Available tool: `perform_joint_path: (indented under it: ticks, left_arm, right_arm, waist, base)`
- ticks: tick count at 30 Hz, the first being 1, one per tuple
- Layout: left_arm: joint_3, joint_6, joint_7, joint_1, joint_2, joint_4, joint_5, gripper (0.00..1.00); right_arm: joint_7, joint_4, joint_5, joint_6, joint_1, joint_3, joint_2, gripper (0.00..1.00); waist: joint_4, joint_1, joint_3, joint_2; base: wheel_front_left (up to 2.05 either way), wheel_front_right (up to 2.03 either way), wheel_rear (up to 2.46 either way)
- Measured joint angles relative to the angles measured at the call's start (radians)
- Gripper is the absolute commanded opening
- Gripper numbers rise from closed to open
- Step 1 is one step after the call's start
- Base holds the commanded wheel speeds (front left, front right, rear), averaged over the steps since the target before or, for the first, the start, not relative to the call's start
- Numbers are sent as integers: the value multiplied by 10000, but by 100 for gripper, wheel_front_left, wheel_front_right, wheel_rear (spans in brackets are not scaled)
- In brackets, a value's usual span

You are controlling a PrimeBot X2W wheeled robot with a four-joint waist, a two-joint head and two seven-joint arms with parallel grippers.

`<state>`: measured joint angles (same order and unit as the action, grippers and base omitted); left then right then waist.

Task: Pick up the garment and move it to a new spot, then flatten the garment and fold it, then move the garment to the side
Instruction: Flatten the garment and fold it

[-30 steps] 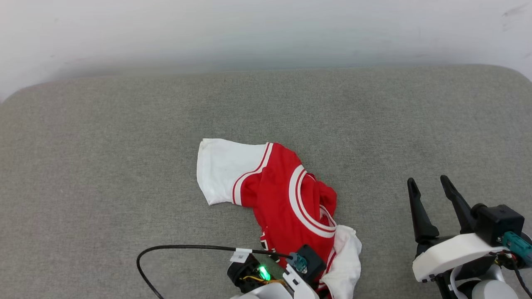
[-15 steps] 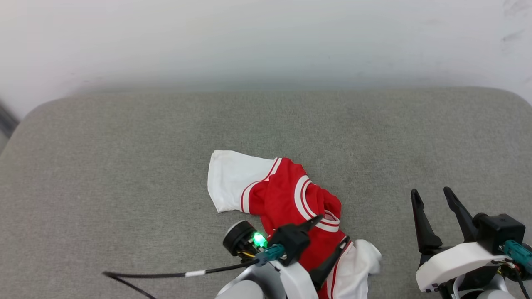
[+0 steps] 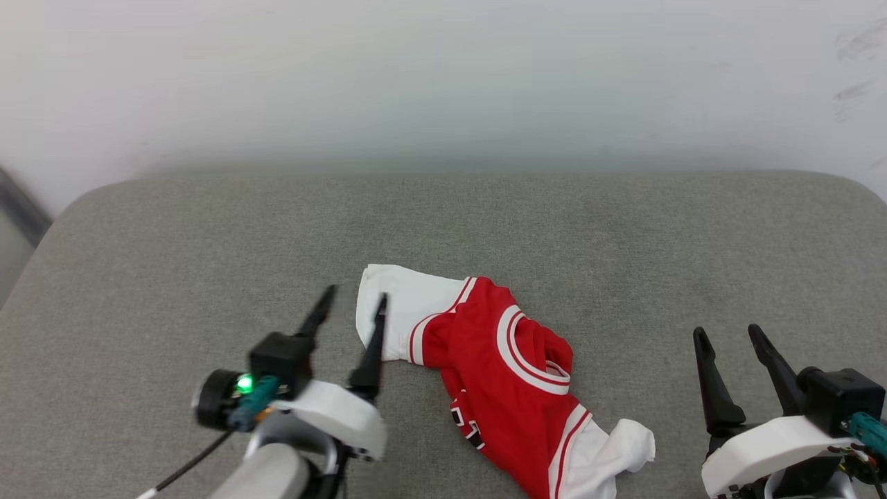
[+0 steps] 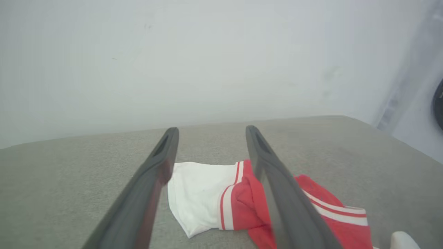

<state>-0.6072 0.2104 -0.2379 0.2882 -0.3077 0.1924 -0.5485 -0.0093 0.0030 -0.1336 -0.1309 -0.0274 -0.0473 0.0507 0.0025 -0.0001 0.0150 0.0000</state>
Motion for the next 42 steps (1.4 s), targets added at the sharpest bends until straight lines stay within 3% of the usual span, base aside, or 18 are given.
perform_joint_path:
  ticks: [6, 10, 18, 21, 33, 34, 35, 42]
  left_arm:
    - [1018, 545, -161, -639, -717, -328, -105, 100]
    - [1321, 692, -196, -1040, -995, -552, -115, 100]
    - [1338, 757, -205, -1358, -1131, -940, -111, 100]
    - [1254, 746, -192, -1343, -1080, -1005, -90, 100]
    - [1012, 435, -196, -757, -723, -855, 6, 100]
    - [1014, 433, -197, -755, -700, -813, 8, 100]
    - [1016, 410, -205, -756, -686, -765, 10, 100]
    - [1081, 387, -211, -767, -646, -648, 21, 100]
  right_arm:
    - [140, -63, 6, 0, -153, -146, -2, 100]
    - [903, 27, -209, 0, -345, -408, 0, 100]
    - [5344, 466, -364, 0, -819, -332, 15, 100]
    - [6420, 587, -803, 0, -819, 25, 15, 100]
    - [6916, 2314, -1590, 0, 391, 1149, 61, 100]
    - [6972, 2456, -1705, 2, 476, 1189, 86, 37]
    - [6974, 2562, -1799, 2, 530, 1214, 119, 2]
    - [6418, 2527, -1785, -2, 669, 1421, 270, 0]
  waist:
    - [19, 0, 35, 0]
    - [56, 0, 61, 0]
    - [339, 0, 15, 0]
    - [511, 0, -67, 0]
    - [1221, 0, -832, 0]
    - [1254, 0, -861, 0]
    - [1276, 0, -875, 0]
    - [1150, 1, -796, 0]
  base:
    - [0, 0, 0]
    - [0, 0, 0]
    - [0, 0, 0]
    - [0, 0, 0]
    - [0, 0, 0]
    - [0, 0, 0]
    - [0, 0, 0]
    - [0, 0, 0]
